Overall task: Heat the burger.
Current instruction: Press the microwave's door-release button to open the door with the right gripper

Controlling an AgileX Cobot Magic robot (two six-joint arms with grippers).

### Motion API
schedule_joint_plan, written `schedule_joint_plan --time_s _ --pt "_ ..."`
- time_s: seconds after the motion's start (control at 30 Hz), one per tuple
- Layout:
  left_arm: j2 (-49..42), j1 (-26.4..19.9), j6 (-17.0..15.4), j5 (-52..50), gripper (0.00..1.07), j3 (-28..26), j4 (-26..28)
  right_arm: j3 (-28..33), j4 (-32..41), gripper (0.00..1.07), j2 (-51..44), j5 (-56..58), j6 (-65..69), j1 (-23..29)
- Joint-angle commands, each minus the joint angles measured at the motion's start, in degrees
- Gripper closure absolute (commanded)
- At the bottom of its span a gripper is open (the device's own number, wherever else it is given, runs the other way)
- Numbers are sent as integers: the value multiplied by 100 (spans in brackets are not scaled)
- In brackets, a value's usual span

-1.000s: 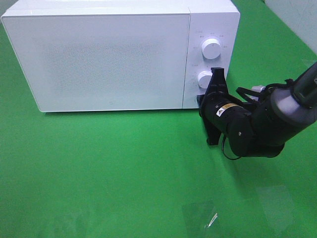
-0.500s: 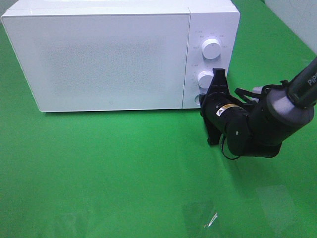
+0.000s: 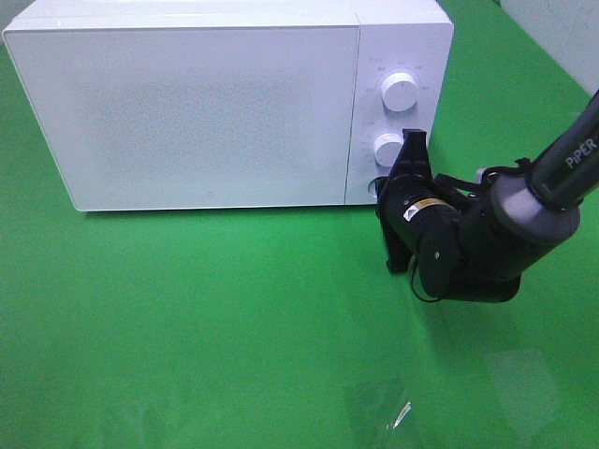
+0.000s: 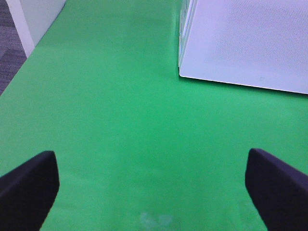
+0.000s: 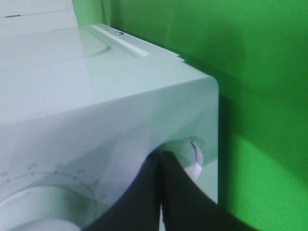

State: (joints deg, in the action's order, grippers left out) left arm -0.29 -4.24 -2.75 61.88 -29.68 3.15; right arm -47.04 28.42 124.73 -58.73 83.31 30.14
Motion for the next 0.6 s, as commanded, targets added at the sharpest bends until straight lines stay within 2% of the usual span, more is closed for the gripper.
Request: schedule_joint_plan --time_s 0.03,0.37,0.6 --pt "-92 -11 0 -97 6 6 34 -309 390 107 -126 -1662 52 -149" --pt "-92 -11 0 -97 6 6 34 -922 510 107 -120 -2103 -189 -264" --pt "-92 -11 0 -97 6 6 34 -1123 521 107 -40 -2332 -281 -361"
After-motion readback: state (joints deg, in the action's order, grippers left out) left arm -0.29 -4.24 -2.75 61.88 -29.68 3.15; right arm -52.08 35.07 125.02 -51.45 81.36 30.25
